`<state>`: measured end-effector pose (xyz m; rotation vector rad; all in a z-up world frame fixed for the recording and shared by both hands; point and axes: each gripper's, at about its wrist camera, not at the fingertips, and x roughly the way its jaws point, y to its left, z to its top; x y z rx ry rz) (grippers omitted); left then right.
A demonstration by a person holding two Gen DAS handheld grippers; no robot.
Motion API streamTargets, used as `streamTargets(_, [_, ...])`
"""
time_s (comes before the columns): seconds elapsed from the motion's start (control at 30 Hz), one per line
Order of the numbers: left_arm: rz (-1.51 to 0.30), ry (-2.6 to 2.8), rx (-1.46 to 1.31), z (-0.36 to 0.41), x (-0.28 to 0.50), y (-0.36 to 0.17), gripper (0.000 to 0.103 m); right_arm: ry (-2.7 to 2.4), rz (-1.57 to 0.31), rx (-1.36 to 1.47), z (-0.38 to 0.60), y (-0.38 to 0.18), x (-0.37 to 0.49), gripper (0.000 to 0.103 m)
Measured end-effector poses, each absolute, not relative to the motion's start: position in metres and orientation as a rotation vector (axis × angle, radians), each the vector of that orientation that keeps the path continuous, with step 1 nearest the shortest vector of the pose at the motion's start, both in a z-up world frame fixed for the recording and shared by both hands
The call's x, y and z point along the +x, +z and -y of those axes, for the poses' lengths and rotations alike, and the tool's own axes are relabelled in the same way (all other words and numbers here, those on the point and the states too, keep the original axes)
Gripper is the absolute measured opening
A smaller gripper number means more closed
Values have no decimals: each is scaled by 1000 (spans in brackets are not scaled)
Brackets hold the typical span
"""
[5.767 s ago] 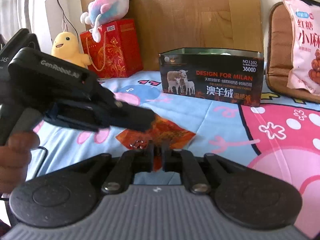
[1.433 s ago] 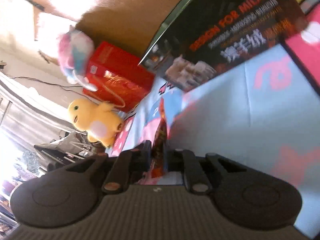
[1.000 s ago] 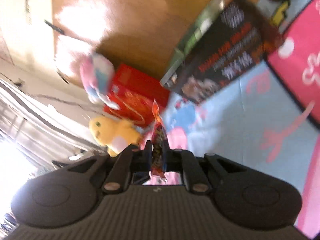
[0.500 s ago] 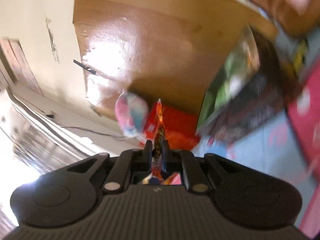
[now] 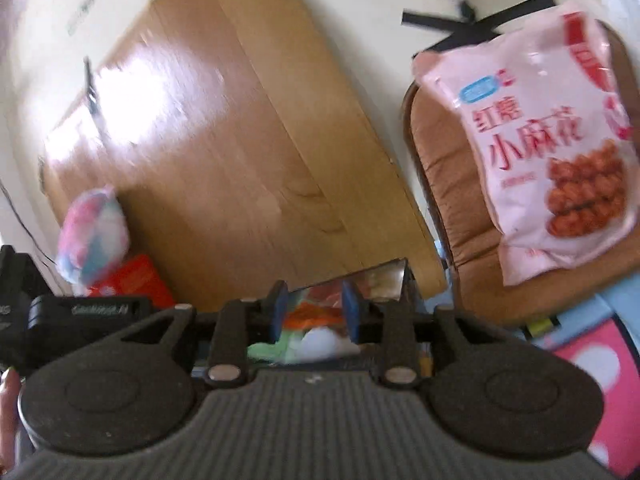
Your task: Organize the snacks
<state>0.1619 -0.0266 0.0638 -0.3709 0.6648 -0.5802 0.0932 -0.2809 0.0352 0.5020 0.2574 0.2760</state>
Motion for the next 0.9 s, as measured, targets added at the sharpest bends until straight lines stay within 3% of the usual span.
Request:
streamTargets(0.23, [-606, -421, -146, 36, 85, 80, 41, 269, -259, 433, 280, 25, 16, 37])
streamTargets(0.33, [-607, -350, -92, 37, 59, 76, 52, 247, -275, 392, 274, 19, -8, 52])
streamTargets(0.43, [-591, -294, -55, 32, 33, 74, 59, 214, -293, 397, 273, 16, -22, 59])
streamTargets(0.5, [-583, -273, -49, 28, 19, 72, 71, 226, -301, 411, 271, 18, -33, 68])
streamTargets(0.57, [-574, -252, -39, 25, 2, 69, 75, 229, -296, 406, 265, 19, -49, 82])
streamTargets(0.73, [-573, -223, -11, 19, -34, 56, 84, 257, -312, 386, 251, 16, -81, 87])
streamTargets(0.87, [-561, -200, 9, 15, -61, 50, 103, 260, -352, 395, 243, 10, -103, 89])
streamTargets(0.9, [-550, -194, 18, 14, -66, 50, 103, 260, -365, 406, 243, 9, -107, 89])
